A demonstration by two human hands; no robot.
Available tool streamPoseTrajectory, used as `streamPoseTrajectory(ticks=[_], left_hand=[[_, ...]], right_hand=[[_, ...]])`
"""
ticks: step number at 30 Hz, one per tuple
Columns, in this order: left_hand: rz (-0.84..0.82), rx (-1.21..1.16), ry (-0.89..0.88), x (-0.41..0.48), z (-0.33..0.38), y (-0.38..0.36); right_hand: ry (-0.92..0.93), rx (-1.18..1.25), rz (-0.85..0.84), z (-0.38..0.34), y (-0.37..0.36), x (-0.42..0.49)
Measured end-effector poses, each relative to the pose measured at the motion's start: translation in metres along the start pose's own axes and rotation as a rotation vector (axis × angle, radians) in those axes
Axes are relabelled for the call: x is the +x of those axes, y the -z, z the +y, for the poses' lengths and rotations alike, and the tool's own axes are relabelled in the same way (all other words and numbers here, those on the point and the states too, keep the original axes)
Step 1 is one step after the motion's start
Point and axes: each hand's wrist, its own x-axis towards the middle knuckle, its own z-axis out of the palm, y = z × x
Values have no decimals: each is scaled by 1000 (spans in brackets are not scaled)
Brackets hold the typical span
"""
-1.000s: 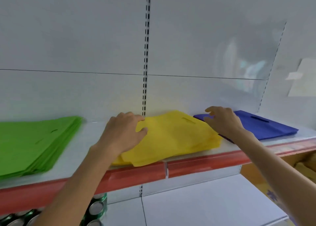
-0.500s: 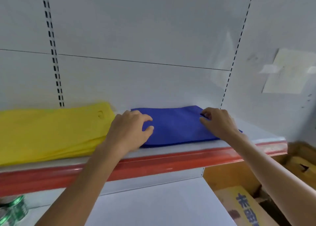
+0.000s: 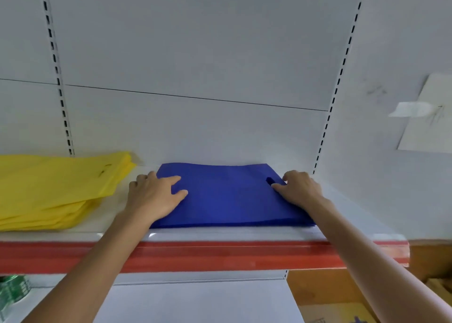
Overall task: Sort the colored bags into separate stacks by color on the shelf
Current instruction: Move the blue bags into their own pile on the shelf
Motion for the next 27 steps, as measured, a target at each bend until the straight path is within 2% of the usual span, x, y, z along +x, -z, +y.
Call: streamPoseTrajectory(ticks=[5,9,16,20,27], left_hand=[[-25,23,9,2,2,-2],[39,35,-28,0,11,0],[152,-122,-70,-5,8,0],[275,-301,33,-6,5,3],[290,-396,123,-12,6,3]], right_hand=[[41,-84,65,-1,-3,-2],[68,-115,104,3,-4,-1],[135,-118,222,-2,-7,-2],[194,-97,282,-2,-8,-1],[226,13,262,0,-10,-2]])
